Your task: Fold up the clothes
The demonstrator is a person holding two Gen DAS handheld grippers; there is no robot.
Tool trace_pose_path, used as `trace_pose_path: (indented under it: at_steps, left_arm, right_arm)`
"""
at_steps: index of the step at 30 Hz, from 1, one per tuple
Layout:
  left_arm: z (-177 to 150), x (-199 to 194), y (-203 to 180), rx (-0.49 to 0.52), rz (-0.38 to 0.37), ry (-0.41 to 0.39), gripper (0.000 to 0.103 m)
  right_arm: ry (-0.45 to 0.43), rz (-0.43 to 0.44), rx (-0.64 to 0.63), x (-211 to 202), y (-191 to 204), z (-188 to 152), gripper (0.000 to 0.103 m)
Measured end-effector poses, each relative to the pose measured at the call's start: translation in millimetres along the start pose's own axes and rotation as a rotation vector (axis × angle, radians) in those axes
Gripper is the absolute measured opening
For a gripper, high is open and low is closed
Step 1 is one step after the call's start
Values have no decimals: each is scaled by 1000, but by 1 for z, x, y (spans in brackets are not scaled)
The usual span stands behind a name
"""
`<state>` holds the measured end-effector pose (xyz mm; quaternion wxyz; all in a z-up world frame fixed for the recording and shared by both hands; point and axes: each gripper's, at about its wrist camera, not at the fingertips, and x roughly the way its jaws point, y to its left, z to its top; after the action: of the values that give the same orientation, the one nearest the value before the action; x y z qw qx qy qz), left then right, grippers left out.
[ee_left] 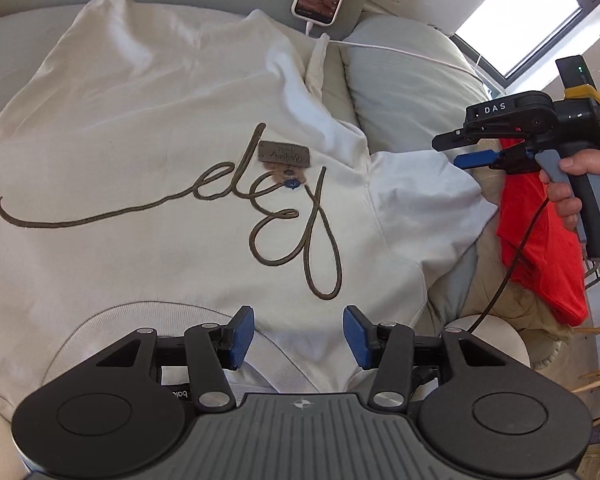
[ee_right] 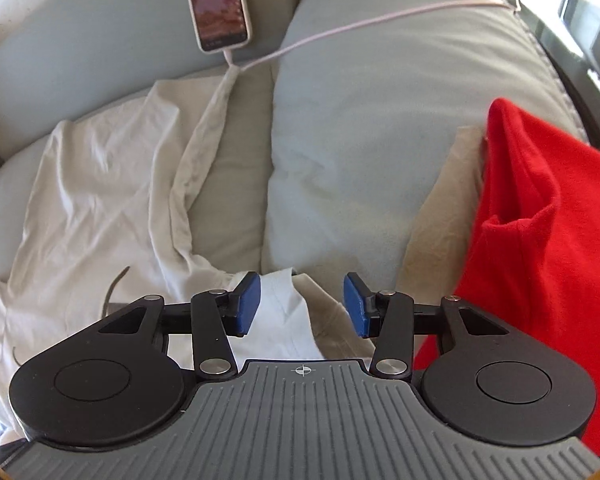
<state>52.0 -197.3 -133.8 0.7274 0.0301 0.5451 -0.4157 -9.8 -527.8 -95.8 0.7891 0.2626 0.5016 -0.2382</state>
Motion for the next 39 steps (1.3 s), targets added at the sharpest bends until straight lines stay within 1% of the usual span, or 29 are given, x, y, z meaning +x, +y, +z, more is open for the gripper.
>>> trace_pose_path:
  at_steps: [2, 5, 7, 9, 11, 12, 13, 15, 16, 18, 20, 21, 22, 23, 24, 25, 26, 27, 29, 30, 31, 32, 34, 37, 39]
  left_arm:
    - [0, 4, 0, 8, 2, 12, 47]
    - [1, 7, 2, 6, 8, 21, 47]
    - [1, 7, 3, -2, 6, 23, 47]
    - [0, 7, 2, 2, 9, 22, 47]
    - [-1, 8, 0, 10, 16, 22, 47]
    - [-2, 8, 0, 13, 19, 22, 47]
    - [-3, 9, -1, 14, 21, 22, 47]
    - [-4, 10, -1, 16, 22, 19, 47]
    - [-5, 10, -2, 16, 23, 17, 47]
    - [-7, 11, -3, 18, 21, 14, 47]
    - [-10, 12, -6, 25, 22, 13, 47]
    - [-10, 13, -8, 34, 29, 14, 47]
    - [-10, 13, -10, 44, 38, 14, 47]
    - [-10, 13, -12, 54, 46, 14, 47]
    - [-10, 11, -14, 62, 52, 13, 47]
    - [-10, 9, -16, 66, 53, 10, 47]
    - [-10, 7, -16, 66, 54, 10, 47]
    - [-11, 4, -17, 65, 61, 12, 47]
    - [-14, 0, -21, 87, 85, 17, 47]
    - [-16, -3, -24, 104, 92, 16, 47]
    - [-18, -5, -27, 122, 94, 11, 47]
    - [-21, -8, -30, 139, 96, 6, 47]
    - [-24, -12, -37, 161, 92, -4, 47]
    - [-28, -14, -46, 183, 100, -17, 47]
    - [-30, -14, -47, 187, 102, -20, 47]
  right_arm:
    - [64, 34, 25, 18, -6, 10, 46]
    - [187, 86, 28, 40, -9, 17, 47]
    - [226, 108, 25, 49, -10, 18, 46]
    - [245, 157, 59, 57, -14, 20, 45]
    - [237, 195, 116, 63, -19, 20, 33]
    - [218, 189, 139, 64, -21, 20, 20]
    - [190, 187, 151, 63, -21, 19, 9]
    - [119, 210, 149, 55, -22, 18, 5]
    - [76, 214, 132, 48, -21, 17, 4]
    - [-16, 171, 58, 32, -15, 13, 4]
    - [-114, 41, -73, 17, -1, 1, 3]
    - [-154, -42, -134, 14, 5, -5, 3]
    - [-181, -149, -189, 17, 10, -10, 2]
    - [-207, -256, -244, 19, 16, -16, 3]
    - [-213, -332, -282, 23, 18, -19, 7]
    - [-180, -351, -289, 29, 15, -19, 6]
    - [-163, -351, -283, 30, 12, -18, 6]
    - [-175, -311, -248, 22, 9, -17, 7]
    - [-186, -200, -175, 0, 7, -16, 11]
    - [-180, -140, -156, -13, 9, -17, 27]
    - [-172, -87, -151, -24, 13, -21, 46]
    - [-161, -47, -174, -32, 23, -28, 48]
    - [-133, 4, -240, -43, 42, -46, 48]
    - [-105, -10, -331, -43, 69, -76, 47]
    - [-97, -14, -347, -37, 78, -89, 45]
